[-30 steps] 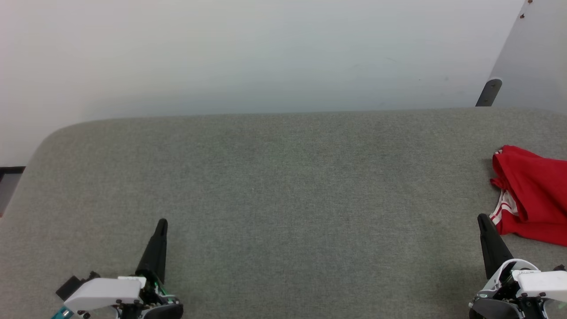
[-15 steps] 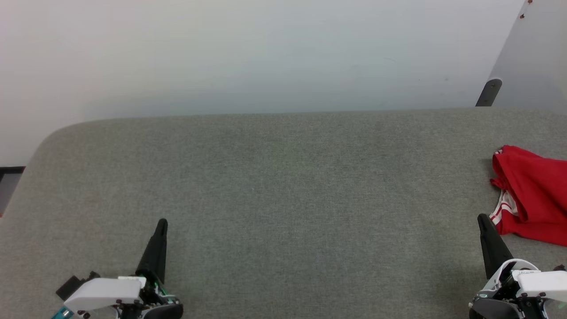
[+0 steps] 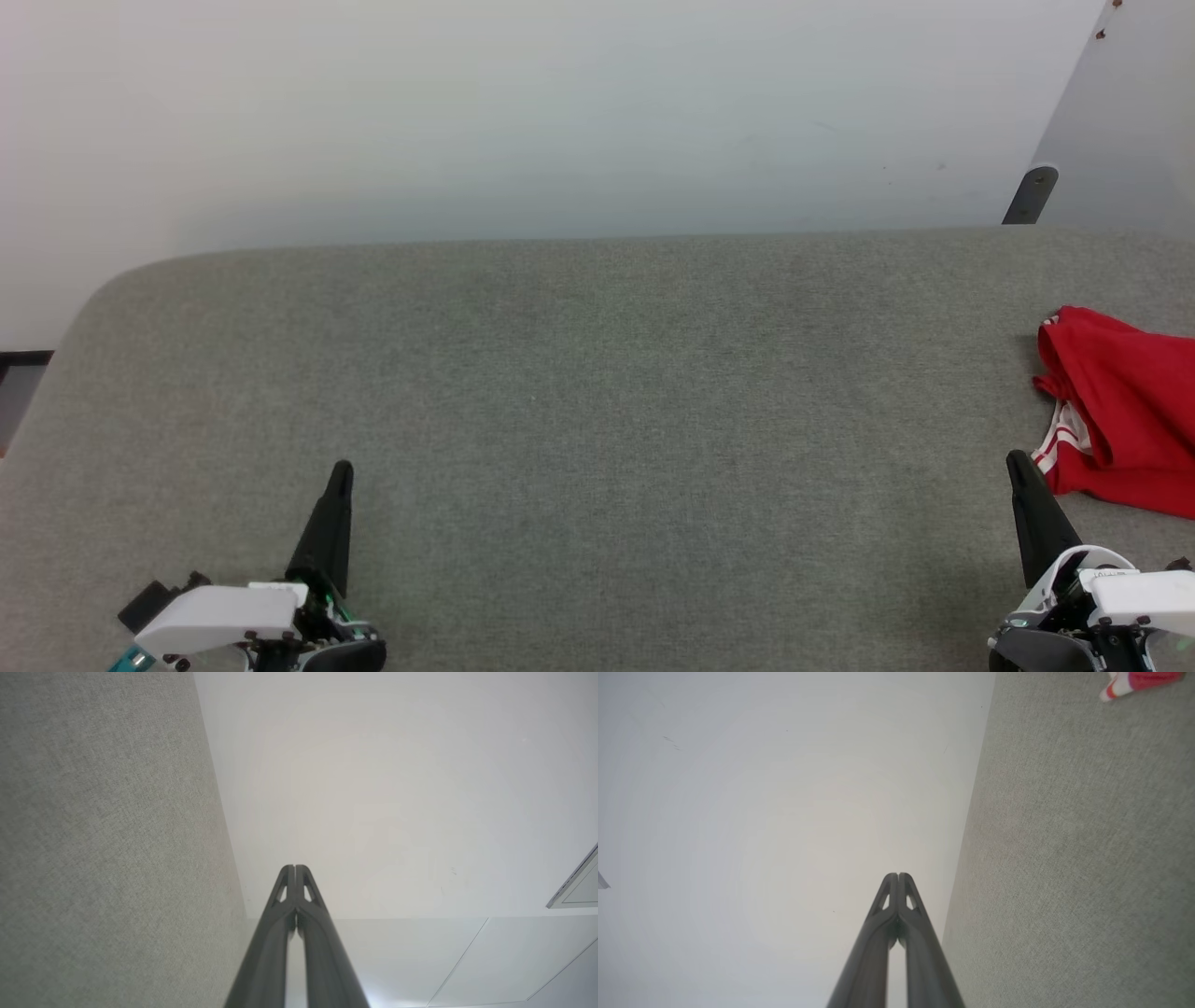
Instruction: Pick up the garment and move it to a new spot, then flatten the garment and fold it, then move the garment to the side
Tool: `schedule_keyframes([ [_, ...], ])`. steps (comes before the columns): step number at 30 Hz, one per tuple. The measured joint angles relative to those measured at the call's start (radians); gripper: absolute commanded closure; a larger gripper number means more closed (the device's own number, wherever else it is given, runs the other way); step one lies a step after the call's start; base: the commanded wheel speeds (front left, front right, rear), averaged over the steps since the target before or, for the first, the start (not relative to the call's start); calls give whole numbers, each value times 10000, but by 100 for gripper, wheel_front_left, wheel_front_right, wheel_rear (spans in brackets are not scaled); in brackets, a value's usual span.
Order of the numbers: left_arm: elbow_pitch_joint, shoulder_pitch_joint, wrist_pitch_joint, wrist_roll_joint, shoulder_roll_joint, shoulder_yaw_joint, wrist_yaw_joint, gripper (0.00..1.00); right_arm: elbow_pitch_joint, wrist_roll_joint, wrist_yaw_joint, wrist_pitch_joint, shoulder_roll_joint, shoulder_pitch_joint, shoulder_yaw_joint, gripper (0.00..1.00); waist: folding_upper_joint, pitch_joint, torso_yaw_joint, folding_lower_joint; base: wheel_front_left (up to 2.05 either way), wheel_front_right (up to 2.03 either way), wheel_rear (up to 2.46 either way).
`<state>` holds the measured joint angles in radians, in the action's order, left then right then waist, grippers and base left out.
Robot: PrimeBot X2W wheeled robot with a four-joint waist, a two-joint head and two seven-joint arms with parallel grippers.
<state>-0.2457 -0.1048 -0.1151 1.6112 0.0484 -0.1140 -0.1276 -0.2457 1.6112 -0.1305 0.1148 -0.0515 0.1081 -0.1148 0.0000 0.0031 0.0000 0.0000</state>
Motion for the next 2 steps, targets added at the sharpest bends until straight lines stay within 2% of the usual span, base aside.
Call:
schedule_keyframes([
  [2,0,0,0,0,0,-2,0,100,0,0,0,0,0,0,0,100,0,0,0,0,0,0,0],
])
